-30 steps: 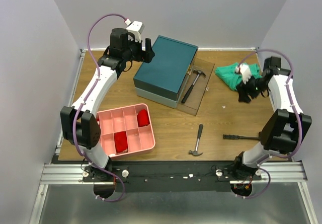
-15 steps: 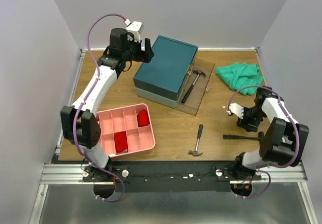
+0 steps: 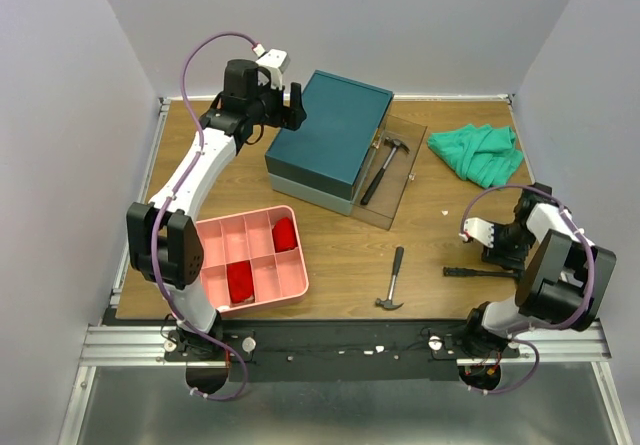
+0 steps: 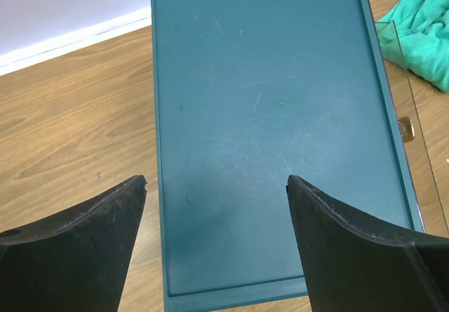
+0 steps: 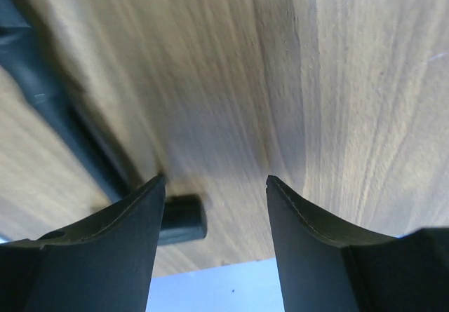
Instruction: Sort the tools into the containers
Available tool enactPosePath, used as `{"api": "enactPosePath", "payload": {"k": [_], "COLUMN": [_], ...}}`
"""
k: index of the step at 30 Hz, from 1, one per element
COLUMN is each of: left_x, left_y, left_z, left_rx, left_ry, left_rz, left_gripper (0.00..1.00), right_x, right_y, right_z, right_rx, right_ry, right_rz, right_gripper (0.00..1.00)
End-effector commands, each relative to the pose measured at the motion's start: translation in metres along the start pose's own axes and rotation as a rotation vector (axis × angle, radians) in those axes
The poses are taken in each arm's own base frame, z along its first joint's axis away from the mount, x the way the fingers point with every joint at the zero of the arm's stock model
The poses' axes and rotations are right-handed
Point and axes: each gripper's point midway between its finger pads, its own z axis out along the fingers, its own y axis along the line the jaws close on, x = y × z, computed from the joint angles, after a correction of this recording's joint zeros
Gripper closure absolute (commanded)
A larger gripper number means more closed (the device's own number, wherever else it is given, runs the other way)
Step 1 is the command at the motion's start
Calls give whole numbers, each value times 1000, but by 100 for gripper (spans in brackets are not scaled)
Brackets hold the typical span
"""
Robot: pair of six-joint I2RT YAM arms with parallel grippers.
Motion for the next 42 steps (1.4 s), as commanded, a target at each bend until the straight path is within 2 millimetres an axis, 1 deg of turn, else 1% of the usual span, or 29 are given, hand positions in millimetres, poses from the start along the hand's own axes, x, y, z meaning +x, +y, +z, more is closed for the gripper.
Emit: {"api": "enactPosePath", "payload": {"k": [1,4,6,7,8,10,11,13,14,16,17,19,22,23,24,28,31,32,33,35,36,37,38,39,40,41,42], "left_x": [-13,-15,-12,-11,-9,-9,-9,-6,-6,-3,-3,-3,-4,-4,-4,-3,0,0,0,-1,-2,-2,-3,-2,-2,-2,-2], "left_y": [4,3,3,4,3,0,-1,-2,-3,-5,-6,-8,-7,-7,-7,-6,-5,-6,-6,-7,-7,-7,-7,-6,-5,-6,-5], "left_z": [0,-2,-1,0,1,2,2,4,5,7,8,8,9,8,8,7,8,7,8,7,7,6,5,6,6,6,6], "left_rx": [-23,-23,-25,-28,-25,-20,-17,-11,-8,-1,0,8,3,2,3,-3,-8,-4,-4,-4,-7,-8,-8,-11,-17,-18,-19], "left_ry": [-20,-22,-16,-13,-10,-9,-8,-1,-1,7,6,7,3,2,3,6,12,11,12,11,9,9,6,8,8,8,8], "left_rz": [31,46,48,45,44,45,44,36,35,28,28,24,26,28,26,34,31,32,34,39,43,48,52,54,60,62,62], "left_gripper": [8,8,8,8,8,8,8,8,8,8,8,8,8,8,8,8,8,8,8,8,8,8,8,8,8,8,8], "right_x": [11,9,5,0,-3,-9,-13,-20,-24,-25,-25,-19,-17,-16,-15,-7,-4,-3,-2,-1,0,-1,-5,-7,-16,-24,-31], "right_y": [-2,-9,-16,-24,-21,-26,-14,-10,-1,5,14,23,34,31,35,38,37,33,35,34,35,37,42,26,18,16,-6], "right_z": [17,14,5,-1,-7,-24,-27,-39,-41,-46,-40,-35,-21,-17,-12,1,12,15,20,20,20,21,18,8,1,-8,-26], "right_rx": [-9,16,53,79,72,101,59,71,50,58,38,15,-17,-12,-26,-65,-78,-66,-88,-108,-130,-157,-185,-147,-111,-110,-42], "right_ry": [37,26,3,-21,-35,-57,-72,-89,-104,-93,-88,-55,-46,-43,-41,-11,-6,-2,-7,-6,-8,-18,-42,-56,-105,-144,-174], "right_rz": [-38,-26,-13,-17,-21,-51,-57,-98,-110,-156,-164,-174,-162,-158,-160,-147,-151,-152,-144,-137,-129,-125,-120,-124,-131,-134,-143], "right_gripper": [34,35,34,35,35,34,35,35,35,34,34,34,34,34,34,35,36,39,46,56,71,77,84,94,97,99,99]}}
